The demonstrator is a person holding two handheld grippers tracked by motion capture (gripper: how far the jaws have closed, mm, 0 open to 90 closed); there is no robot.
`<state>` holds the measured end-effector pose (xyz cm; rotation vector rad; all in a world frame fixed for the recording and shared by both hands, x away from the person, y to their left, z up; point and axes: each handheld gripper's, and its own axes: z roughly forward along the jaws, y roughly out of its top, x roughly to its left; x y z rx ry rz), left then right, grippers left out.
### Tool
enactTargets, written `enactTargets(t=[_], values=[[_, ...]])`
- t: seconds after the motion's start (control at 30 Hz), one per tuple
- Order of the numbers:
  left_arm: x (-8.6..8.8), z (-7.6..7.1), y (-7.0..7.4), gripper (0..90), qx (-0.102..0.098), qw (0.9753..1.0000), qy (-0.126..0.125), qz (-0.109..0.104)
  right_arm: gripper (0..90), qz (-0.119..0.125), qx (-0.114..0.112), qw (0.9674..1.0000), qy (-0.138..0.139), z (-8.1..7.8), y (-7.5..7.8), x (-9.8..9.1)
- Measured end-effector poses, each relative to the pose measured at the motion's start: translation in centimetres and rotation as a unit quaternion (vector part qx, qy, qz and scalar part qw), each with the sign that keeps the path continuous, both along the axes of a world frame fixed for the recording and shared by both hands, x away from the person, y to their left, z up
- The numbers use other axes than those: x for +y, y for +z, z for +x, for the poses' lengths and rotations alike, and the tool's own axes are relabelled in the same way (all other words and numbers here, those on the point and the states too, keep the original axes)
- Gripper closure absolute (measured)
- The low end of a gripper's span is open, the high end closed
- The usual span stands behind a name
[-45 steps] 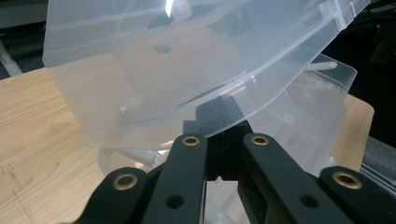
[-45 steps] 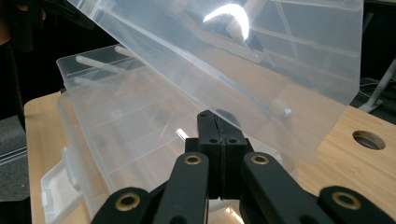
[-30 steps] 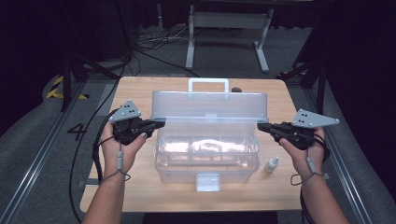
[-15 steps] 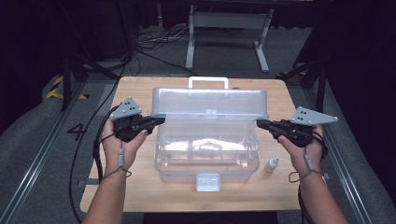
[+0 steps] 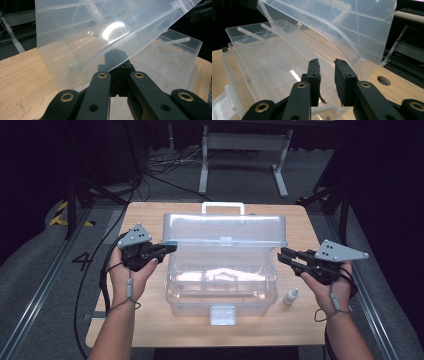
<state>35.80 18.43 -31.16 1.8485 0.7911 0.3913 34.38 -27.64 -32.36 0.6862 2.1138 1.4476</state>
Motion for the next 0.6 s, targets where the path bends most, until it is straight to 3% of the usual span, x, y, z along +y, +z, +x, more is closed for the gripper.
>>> enactTargets(t=[0.27,0.47,0.6], values=[[0.0,0.1,0.1,89.9,0.002,1.0000,-0.003,0.000,62.2,0.022,0.003,0.9995,-0.022,-0.8,0.4,-0.9],[0.1,0.1,0.1,89.9,0.003,1.0000,-0.006,0.000,55.3,0.041,0.010,0.9987,-0.030,-0.2,0.2,-1.2],[0.1,0.1,0.1,89.9,0.004,1.0000,-0.007,0.000,51.1,0.038,0.012,0.9984,-0.039,0.5,0.2,-1.1]])
